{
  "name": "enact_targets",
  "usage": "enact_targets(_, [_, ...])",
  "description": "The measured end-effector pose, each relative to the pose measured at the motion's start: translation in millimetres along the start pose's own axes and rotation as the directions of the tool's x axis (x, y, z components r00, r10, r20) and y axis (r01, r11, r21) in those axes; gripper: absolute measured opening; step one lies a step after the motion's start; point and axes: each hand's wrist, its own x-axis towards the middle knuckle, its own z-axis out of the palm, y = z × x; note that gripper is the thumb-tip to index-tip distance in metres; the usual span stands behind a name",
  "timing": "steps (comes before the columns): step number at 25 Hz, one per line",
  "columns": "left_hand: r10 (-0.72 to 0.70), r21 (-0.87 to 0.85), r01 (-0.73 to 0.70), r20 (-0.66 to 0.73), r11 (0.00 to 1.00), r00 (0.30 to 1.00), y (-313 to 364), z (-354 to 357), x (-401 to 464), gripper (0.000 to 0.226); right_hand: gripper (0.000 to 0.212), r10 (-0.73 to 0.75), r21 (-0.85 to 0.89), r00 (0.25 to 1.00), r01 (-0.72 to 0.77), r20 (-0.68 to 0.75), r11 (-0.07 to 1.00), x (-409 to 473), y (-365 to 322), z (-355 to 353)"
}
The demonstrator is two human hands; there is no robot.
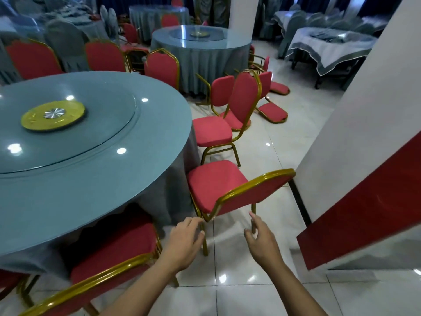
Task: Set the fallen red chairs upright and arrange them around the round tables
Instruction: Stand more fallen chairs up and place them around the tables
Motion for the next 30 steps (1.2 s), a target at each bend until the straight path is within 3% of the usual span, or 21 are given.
enact_targets(7, [-0.036, -0.068, 0.034, -0.029, 0.997, 0.999, 81.6, 52.0, 70.7, 0.041, 0.057, -0.036, 0.024, 0.995, 0.038, -0.096, 0.999, 85.1, 52.5, -95.1])
enact_targets(14, [-0.178, -0.074, 0.172, -0.086, 0.982, 0.980, 94.9, 90.1, 166.8, 0.051, 0.060, -0.067, -0.072, 0.989, 0.058, -0.132, 0.996, 191.7, 88.1, -143.8])
enact_targets(18, [-0.240, -0.077, 0.237, -0.027, 0.968, 0.970, 92.1, 114.7, 200.8, 0.049, 0.057, -0.071, -0.200, 0.997, 0.072, 0.014, 0.977, 227.9, 102.5, -146.5])
enact_targets(21, [-0.301, -0.033, 0.300, -0.116, 0.953, 0.946, 94.0, 128.2, 205.6, 0.064, 0.063, -0.109, -0.308, 0.979, 0.159, 0.172, 0.938, 241.9, 116.0, -150.3])
enact_targets(23, [-0.330, -0.011, 0.332, -0.154, 0.943, 0.931, 101.3, 134.8, 199.7, 0.058, 0.067, -0.090, -0.352, 0.964, 0.178, 0.251, 0.919, 247.0, 120.6, -153.7])
enact_targets(27, [-0.436, -0.027, 0.442, -0.222, 0.897, 0.872, 132.6, 156.6, 179.0, 0.048, 0.069, -0.114, -0.424, 0.942, 0.247, 0.315, 0.871, 254.1, 130.1, -166.0])
enact_targets(30, [-0.512, -0.042, 0.522, -0.275, 0.852, 0.814, 172.9, 184.6, 157.5, 0.060, 0.074, -0.125, -0.453, 0.914, 0.306, 0.385, 0.838, 260.4, 145.2, -183.3])
